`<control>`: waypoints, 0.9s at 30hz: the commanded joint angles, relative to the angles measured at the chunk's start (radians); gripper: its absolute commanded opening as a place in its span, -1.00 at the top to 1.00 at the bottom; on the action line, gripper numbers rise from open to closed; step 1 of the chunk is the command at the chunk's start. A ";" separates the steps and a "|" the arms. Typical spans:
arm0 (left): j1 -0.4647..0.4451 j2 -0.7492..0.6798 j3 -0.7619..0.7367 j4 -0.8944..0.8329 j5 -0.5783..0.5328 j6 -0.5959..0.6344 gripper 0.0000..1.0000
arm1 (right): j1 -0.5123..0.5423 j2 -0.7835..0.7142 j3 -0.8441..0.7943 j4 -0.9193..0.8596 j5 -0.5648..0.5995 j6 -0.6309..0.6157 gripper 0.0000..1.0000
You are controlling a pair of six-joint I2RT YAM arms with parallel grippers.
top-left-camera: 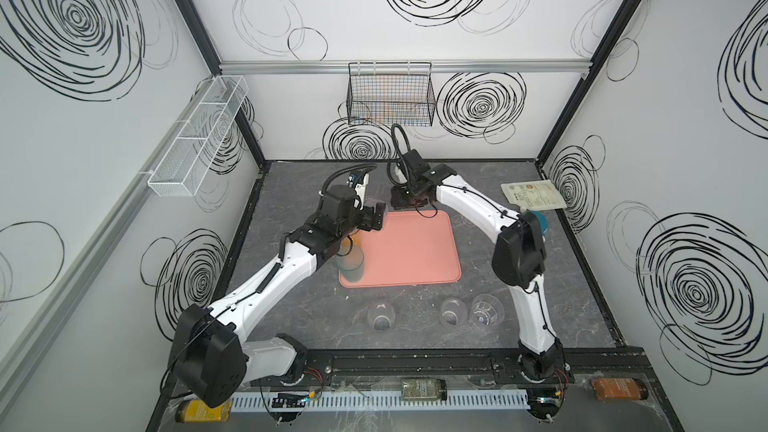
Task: Place the glasses into the tray
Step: 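Open right gripper and withdraw it from the clear glass while left gripper rises, then grasp another clear glass near the robot with left gripper while right arm withdraws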
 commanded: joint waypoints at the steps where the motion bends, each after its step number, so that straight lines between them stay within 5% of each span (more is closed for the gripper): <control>1: -0.045 -0.004 0.030 -0.008 0.028 0.002 -0.93 | -0.025 -0.150 -0.119 0.033 0.009 0.015 -0.03; 11: -0.298 0.085 0.050 -0.024 0.200 0.006 -0.78 | -0.220 -0.478 -0.600 0.112 0.031 0.018 -0.03; 17: -0.480 0.256 0.153 -0.085 0.327 0.011 -0.66 | -0.367 -0.530 -0.692 0.206 -0.019 0.058 -0.02; 27: -0.636 0.528 0.399 -0.233 0.356 0.037 -0.42 | -0.426 -0.576 -0.826 0.300 -0.045 0.109 -0.03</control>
